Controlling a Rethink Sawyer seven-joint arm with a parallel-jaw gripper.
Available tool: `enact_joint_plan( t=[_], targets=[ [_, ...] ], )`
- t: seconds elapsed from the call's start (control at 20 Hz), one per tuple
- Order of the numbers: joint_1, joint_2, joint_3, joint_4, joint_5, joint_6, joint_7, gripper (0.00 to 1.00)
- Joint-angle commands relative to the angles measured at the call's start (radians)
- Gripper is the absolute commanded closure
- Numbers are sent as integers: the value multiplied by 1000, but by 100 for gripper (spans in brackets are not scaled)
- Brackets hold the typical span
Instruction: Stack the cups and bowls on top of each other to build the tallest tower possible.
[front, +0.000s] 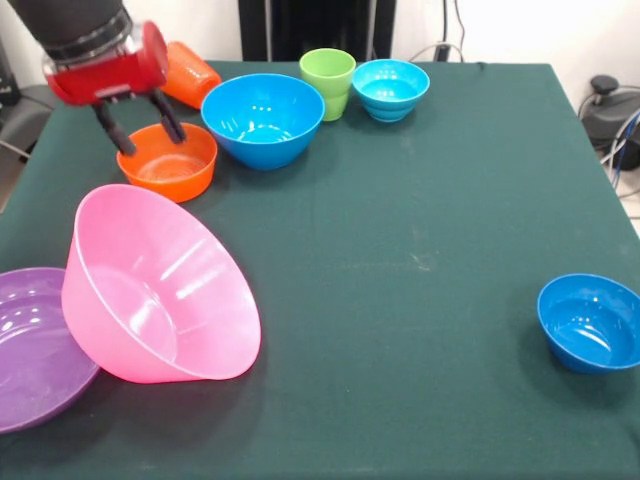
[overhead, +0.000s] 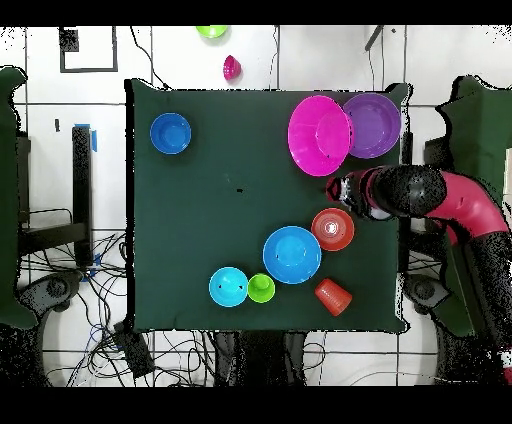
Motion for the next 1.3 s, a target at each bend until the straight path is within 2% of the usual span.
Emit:
enact_joint_plan(
  t=[0.05, 0.1, 0.25, 0.4, 0.55, 0.6, 0.65, 0.75, 0.8, 0.9, 1.3],
  targets=[
    [44, 85, -6, -66, -33, 10, -261, 0],
    [47, 81, -18, -61, -15, 33, -229, 0],
    [51, 96, -30, -64, 5, 70, -213, 0],
    [52, 118, -33, -74, 5, 74, -222, 0],
    [58, 97, -37, -63, -15, 66, -221, 0],
    [62, 79, -20, -65, -48, 44, -271, 0],
    [68, 26, 9, -52, -115, -22, -332, 0],
    [87, -90, 32, -9, -218, -92, -388, 0],
    [94, -138, 37, 12, -261, -127, -387, 0],
    [105, -190, 32, 31, -304, -142, -363, 0],
    [113, -156, 48, -14, -276, -42, -419, 0]
  ],
)
